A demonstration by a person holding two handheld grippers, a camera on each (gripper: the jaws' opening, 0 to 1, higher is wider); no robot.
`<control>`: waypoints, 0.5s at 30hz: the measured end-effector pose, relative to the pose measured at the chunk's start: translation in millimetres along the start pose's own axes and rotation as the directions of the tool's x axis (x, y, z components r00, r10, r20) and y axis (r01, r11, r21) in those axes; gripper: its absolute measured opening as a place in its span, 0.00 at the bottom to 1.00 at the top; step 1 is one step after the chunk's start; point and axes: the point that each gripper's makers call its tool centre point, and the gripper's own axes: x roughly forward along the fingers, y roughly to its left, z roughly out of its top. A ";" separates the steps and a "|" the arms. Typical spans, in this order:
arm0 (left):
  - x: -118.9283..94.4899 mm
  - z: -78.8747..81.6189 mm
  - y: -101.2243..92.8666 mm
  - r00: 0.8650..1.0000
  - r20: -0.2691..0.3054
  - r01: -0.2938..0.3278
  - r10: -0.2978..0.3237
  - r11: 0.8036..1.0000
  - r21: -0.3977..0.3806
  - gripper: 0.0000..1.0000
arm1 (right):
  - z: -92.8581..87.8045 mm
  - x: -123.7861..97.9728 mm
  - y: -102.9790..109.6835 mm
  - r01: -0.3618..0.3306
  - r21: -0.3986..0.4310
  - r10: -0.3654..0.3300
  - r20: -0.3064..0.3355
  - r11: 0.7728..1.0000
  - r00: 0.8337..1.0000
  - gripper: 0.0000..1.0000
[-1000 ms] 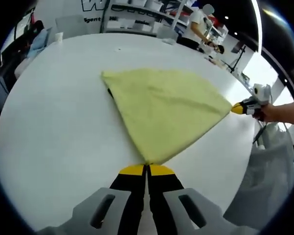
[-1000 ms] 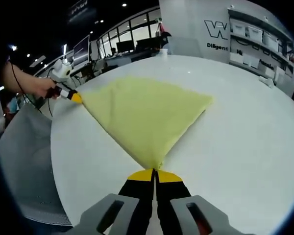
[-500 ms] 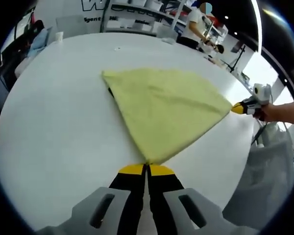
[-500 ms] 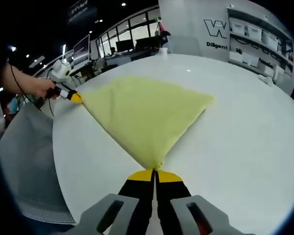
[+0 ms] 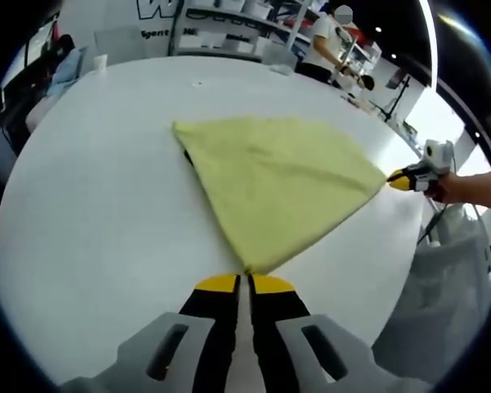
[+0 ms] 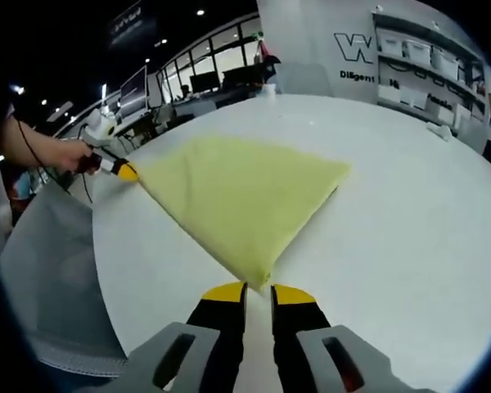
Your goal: Fold the garment on the visible template until the final outline fits inside the template.
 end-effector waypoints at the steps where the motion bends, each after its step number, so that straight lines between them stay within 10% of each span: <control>1: -1.6 1.2 1.4 1.000 0.004 -0.003 0.003 1.000 -0.004 0.04 | 1.7 -0.6 0.1 -0.001 0.002 0.001 0.004 1.000 1.000 0.06; 15: -6.9 41.4 16.7 0.997 0.077 -0.026 0.025 1.000 0.006 0.10 | 40.1 0.9 -22.5 0.015 -0.034 -0.014 0.055 0.999 0.998 0.08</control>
